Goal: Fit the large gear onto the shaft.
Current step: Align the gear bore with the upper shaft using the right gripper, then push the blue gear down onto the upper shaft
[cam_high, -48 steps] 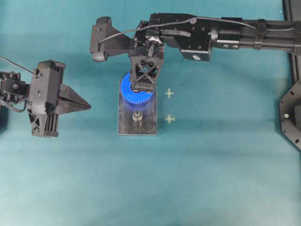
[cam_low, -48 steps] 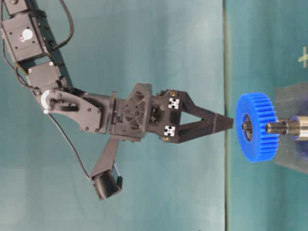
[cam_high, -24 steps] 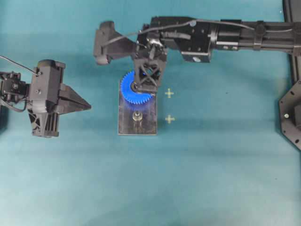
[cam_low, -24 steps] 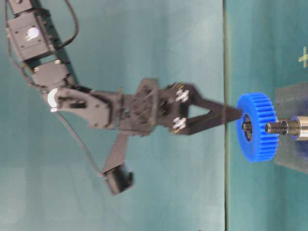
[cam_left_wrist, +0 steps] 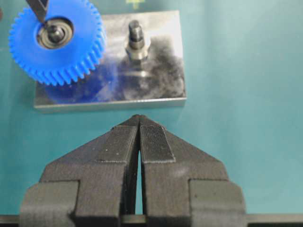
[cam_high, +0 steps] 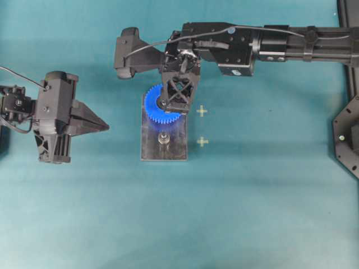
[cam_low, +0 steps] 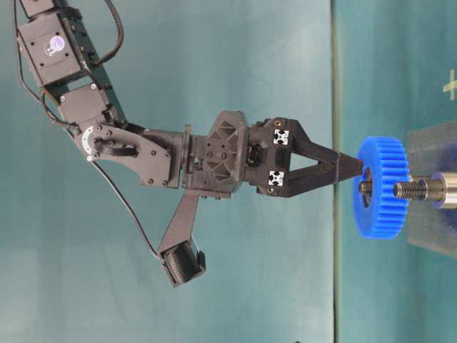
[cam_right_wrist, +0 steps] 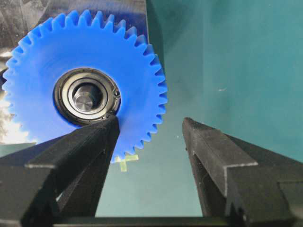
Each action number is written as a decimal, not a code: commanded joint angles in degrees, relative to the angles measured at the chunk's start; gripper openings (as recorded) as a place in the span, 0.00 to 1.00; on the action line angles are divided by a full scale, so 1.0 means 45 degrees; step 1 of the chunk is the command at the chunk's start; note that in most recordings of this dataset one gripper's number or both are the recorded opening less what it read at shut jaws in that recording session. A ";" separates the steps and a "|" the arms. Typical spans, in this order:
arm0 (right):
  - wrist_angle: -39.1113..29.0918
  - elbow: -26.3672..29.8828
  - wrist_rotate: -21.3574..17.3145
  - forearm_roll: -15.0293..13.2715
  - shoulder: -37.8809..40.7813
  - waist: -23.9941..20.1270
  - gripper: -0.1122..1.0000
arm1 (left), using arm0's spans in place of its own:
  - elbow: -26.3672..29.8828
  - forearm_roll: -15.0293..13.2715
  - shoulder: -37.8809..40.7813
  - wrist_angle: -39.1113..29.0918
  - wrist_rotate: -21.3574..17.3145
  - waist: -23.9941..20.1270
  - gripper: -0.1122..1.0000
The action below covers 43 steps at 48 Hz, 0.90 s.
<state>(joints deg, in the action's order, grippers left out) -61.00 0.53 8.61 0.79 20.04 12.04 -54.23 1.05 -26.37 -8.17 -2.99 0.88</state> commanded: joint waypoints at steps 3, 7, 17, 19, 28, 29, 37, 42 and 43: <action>-0.0059 0.0332 -0.0078 0.0000 -0.0605 -0.0078 0.73 | 0.0332 0.0039 -0.0020 0.0117 0.0020 0.0000 0.10; -0.0078 0.0605 -0.0098 0.0020 -0.0684 -0.0137 0.73 | 0.0332 0.0039 -0.0020 0.0117 0.0020 0.0020 0.10; -0.0234 0.1016 -0.0078 0.0137 -0.0645 -0.0352 0.73 | 0.0332 0.0039 0.0000 0.0117 0.0020 0.0000 0.10; -0.0234 0.1035 -0.0098 0.0156 -0.0645 -0.0391 0.73 | 0.0332 0.0039 0.0000 0.0117 0.0020 0.0020 0.10; -0.0117 0.1113 -0.0078 0.0293 -0.0391 -0.0684 0.73 | 0.0332 0.0039 0.0078 0.0117 0.0020 0.0000 0.10; -0.0117 0.1133 -0.0078 0.0293 -0.0332 -0.0684 0.73 | 0.0332 0.0039 0.0078 0.0117 0.0020 0.0000 0.10; -0.0117 0.1328 -0.0059 0.0312 0.0059 -0.0762 0.73 | 0.0352 0.0039 0.0195 0.0176 0.0020 0.0020 0.10; -0.0117 0.1367 -0.0059 0.0312 0.0293 -0.0820 0.73 | 0.0352 0.0039 0.0215 0.0313 0.0020 0.0000 0.10; -0.0098 0.1367 -0.0059 0.0312 0.0313 -0.0840 0.73 | 0.0352 0.0039 0.0234 0.0352 0.0020 0.0000 0.10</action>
<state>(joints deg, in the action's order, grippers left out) -61.70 5.27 8.53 2.11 22.24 8.79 -54.14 1.05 -25.14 -7.56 -2.99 0.79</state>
